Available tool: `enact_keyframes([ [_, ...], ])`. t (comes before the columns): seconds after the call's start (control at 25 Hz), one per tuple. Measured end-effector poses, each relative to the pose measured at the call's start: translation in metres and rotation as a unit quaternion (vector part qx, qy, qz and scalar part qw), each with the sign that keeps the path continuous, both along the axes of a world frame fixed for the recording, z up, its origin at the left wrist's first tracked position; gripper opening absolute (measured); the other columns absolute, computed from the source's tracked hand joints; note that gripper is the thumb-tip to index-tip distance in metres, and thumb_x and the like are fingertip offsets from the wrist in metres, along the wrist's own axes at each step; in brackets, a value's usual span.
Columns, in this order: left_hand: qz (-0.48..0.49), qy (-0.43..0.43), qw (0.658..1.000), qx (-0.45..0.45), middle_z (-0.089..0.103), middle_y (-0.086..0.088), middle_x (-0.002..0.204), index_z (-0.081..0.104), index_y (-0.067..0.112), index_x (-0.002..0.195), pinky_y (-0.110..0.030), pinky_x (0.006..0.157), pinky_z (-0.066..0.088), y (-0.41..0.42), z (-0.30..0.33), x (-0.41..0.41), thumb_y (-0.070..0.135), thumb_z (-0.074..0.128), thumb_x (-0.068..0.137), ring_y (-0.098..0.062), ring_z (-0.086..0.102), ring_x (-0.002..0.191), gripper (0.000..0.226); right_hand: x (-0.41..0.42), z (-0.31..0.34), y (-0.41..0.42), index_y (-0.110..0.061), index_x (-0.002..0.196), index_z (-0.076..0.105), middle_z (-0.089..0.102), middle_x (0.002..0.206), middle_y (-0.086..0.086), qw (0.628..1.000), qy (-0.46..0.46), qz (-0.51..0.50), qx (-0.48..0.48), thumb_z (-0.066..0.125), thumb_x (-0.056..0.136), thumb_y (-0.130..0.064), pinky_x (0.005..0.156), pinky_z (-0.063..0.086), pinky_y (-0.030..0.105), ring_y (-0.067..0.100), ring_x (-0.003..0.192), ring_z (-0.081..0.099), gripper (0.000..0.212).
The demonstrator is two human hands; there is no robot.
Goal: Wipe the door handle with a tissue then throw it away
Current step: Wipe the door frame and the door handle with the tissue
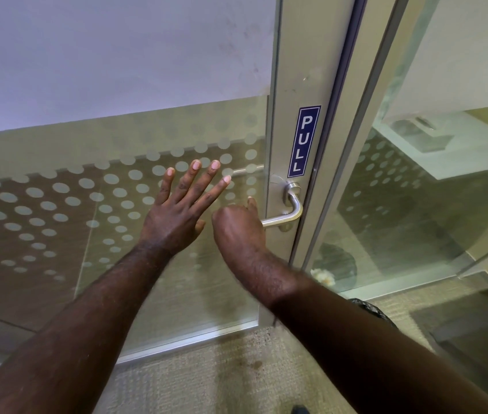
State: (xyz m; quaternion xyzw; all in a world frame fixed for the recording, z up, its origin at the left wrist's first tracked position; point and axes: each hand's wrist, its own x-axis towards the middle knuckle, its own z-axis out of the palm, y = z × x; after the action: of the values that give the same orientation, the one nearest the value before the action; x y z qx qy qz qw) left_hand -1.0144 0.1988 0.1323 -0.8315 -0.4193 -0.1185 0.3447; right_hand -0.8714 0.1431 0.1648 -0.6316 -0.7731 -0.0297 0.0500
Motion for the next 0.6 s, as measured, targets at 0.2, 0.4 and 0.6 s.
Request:
enact_keyframes([
  [0.2,0.000,-0.001,1.000,-0.006,-0.021,0.003,0.166,-0.007,0.029,0.159,-0.047,0.120,-0.018,-0.001,0.001,0.000,0.038,0.086,0.065,-0.021,-0.016,0.153,0.133,-0.004,0.000,0.002,-0.009,0.095,0.064,0.070,0.094,0.009,0.997,-0.063,0.047,0.011,0.065,0.087,-0.020,0.114,0.021,0.052,0.024,0.095,0.064,0.014],
  [0.4,0.005,0.006,1.000,-0.007,-0.023,0.003,0.166,-0.010,0.029,0.159,-0.046,0.120,-0.020,-0.001,0.003,-0.001,0.042,0.086,0.064,-0.021,-0.019,0.153,0.135,0.000,-0.007,0.000,-0.005,0.102,0.064,0.071,0.100,0.012,0.968,-0.213,0.132,0.017,0.064,0.088,-0.017,0.116,0.015,0.054,0.030,0.107,0.062,0.018],
  [0.6,0.004,0.013,1.000,-0.002,-0.022,0.003,0.166,-0.009,0.030,0.158,-0.047,0.121,-0.017,0.001,0.002,-0.003,0.040,0.086,0.063,-0.020,-0.018,0.153,0.135,0.013,-0.012,0.000,-0.010,0.094,0.070,0.073,0.091,0.007,0.934,-0.269,0.236,0.022,0.061,0.089,-0.014,0.114,0.024,0.048,0.029,0.110,0.061,0.012],
])
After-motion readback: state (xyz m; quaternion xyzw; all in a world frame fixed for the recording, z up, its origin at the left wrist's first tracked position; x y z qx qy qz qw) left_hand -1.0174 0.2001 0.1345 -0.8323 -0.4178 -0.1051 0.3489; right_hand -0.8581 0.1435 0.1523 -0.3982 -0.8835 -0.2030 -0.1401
